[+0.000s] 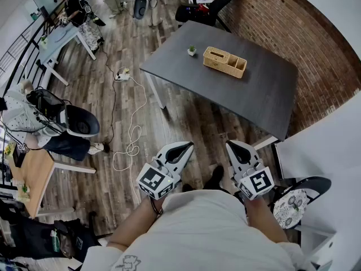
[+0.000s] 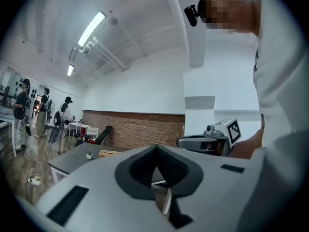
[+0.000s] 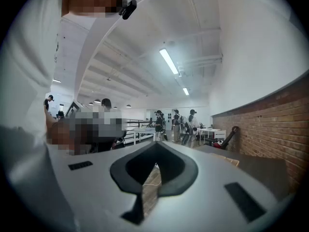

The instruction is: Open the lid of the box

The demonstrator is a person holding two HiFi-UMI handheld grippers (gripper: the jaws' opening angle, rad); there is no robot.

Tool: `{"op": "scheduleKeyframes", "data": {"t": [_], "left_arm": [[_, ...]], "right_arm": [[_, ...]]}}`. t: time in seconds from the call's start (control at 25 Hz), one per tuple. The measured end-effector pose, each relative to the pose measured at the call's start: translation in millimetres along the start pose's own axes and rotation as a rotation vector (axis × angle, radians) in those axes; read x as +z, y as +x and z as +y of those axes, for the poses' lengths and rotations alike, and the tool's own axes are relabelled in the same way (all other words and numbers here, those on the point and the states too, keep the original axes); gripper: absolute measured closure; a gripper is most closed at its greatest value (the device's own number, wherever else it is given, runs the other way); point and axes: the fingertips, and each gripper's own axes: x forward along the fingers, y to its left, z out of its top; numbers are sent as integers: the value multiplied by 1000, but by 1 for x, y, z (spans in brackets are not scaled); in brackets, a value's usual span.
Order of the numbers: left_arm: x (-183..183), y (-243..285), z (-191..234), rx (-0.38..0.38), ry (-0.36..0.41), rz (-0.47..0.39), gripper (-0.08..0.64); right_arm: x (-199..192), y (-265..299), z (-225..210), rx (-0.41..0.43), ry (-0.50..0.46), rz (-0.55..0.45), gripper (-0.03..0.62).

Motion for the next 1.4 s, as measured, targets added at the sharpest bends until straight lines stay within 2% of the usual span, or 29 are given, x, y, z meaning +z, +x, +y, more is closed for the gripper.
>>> {"op": "scheduleKeyframes", "data": {"t": [0.36,0.64,1.12,1.2,1.4], "left_arm": [[-4,28,5,-1,-5,5,549],[-5,61,8,-2,9,11,549],[-14,130,24,15,-35,39,549],[-17,142,27,12,-36,45,549],[-24,176,35,17,-48,68,548]], "right_arm": [[-5,6,-28,4,-4,8,589],[-5,14,-50,54,-15,-5,589],[-18,28,-110,86,-38,33,586],[-21,31,-121,96,-27,45,538],[-33,34,-158,104,-12,67,476]]}}
